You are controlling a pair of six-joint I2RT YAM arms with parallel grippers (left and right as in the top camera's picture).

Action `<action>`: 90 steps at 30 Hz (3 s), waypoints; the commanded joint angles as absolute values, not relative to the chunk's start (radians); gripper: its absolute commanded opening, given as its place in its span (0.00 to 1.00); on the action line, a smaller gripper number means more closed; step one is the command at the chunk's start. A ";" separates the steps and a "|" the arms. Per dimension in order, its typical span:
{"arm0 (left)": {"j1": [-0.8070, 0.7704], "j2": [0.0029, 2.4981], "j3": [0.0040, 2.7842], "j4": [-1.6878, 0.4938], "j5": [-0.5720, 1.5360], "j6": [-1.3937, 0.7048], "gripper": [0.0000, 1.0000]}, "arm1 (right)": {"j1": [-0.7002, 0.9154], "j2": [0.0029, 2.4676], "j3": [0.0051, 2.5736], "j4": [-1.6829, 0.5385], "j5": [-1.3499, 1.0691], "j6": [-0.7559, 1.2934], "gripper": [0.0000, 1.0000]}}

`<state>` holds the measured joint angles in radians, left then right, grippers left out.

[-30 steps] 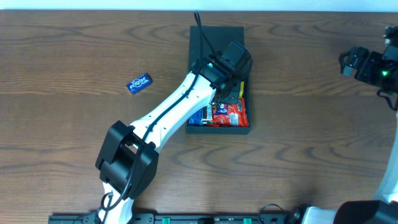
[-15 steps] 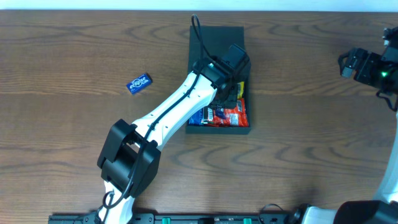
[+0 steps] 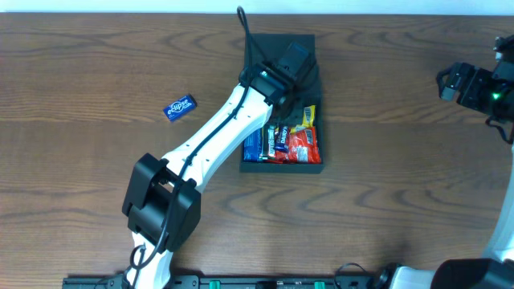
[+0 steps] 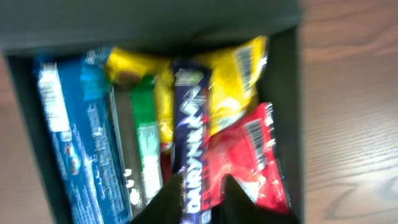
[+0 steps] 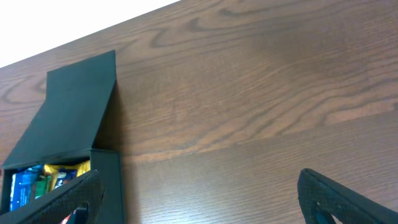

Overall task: Pack container
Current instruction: 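Release the purple bar and press it down with the left gripper, then move the left gripper to the Eclipse mints tin and grasp it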

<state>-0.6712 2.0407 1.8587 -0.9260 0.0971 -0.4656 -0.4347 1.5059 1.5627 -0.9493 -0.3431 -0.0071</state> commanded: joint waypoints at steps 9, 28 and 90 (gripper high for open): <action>-0.684 2.061 1.880 -0.927 0.042 -0.388 0.06 | -0.442 1.489 1.570 -0.950 -0.348 0.007 0.99; -0.688 2.179 1.880 -1.028 0.151 -0.332 0.06 | -0.442 1.489 1.570 -0.953 -0.348 0.007 0.99; -0.070 2.387 2.016 -1.090 0.103 0.711 0.96 | -0.437 1.489 1.570 -1.007 -0.375 0.056 0.99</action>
